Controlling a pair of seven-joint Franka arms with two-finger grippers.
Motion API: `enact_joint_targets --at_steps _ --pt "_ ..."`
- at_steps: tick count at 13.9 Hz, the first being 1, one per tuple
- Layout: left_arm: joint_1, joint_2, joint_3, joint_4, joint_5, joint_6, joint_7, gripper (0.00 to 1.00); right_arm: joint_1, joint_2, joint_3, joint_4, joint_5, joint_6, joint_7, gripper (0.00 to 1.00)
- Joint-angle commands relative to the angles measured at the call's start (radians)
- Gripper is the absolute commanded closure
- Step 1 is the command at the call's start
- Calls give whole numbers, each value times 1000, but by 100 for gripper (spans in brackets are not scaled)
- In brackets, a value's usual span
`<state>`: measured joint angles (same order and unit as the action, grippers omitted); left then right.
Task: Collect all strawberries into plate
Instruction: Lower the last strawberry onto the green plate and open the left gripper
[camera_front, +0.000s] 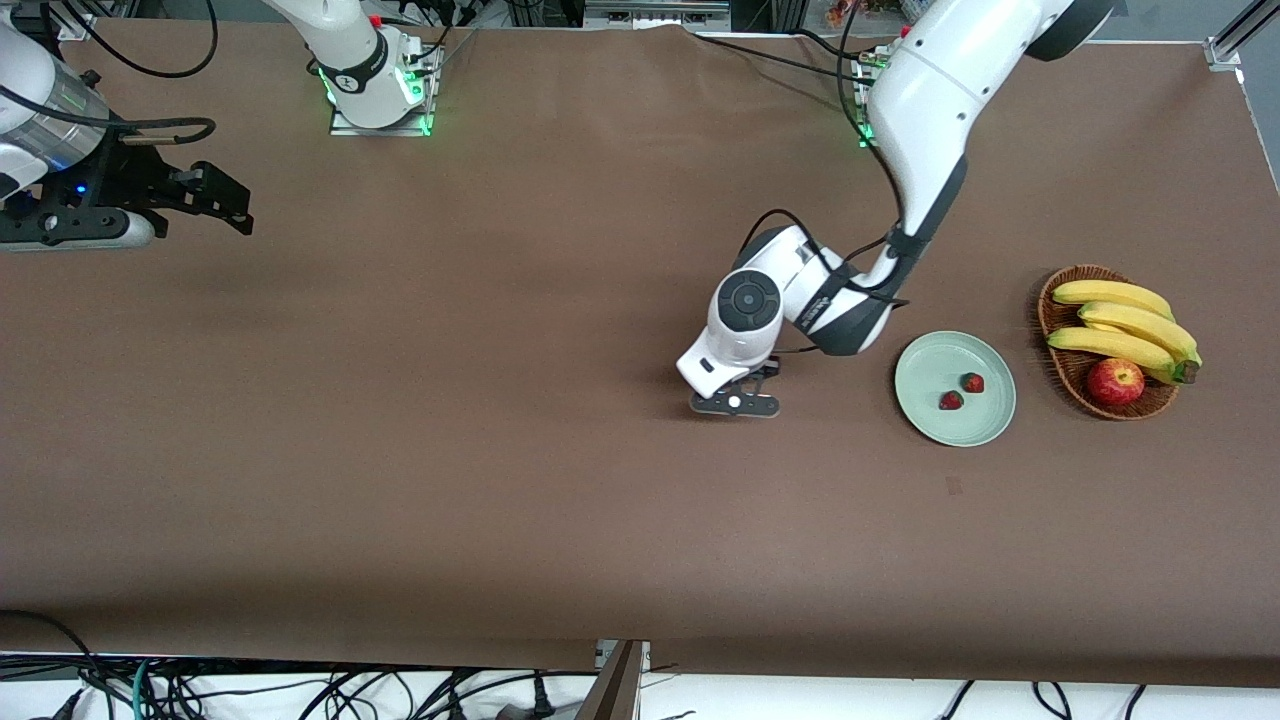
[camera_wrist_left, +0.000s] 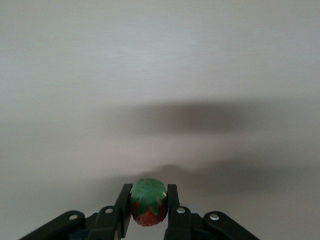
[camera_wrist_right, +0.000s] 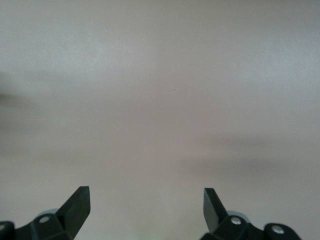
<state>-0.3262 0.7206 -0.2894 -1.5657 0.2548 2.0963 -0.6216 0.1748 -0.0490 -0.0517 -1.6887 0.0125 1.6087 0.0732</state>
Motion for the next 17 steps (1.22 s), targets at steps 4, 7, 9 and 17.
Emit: enact_joint_targets --at_steps 4,7,9,17 --pt "160 -113 6 -17 21 -301 368 94 -12 17 21 36 -16 17 -16 0" --pt "267 -115 4 -68 188 -344 488 91 -14 30 19 84 -14 5 -21 0" --pt "314 -119 1 -131 253 -309 496 91 -18 31 18 87 -16 -13 -21 0" --pt "424 -182 -14 -295 241 -120 493 0 -21 51 15 101 -23 -44 -10 0"
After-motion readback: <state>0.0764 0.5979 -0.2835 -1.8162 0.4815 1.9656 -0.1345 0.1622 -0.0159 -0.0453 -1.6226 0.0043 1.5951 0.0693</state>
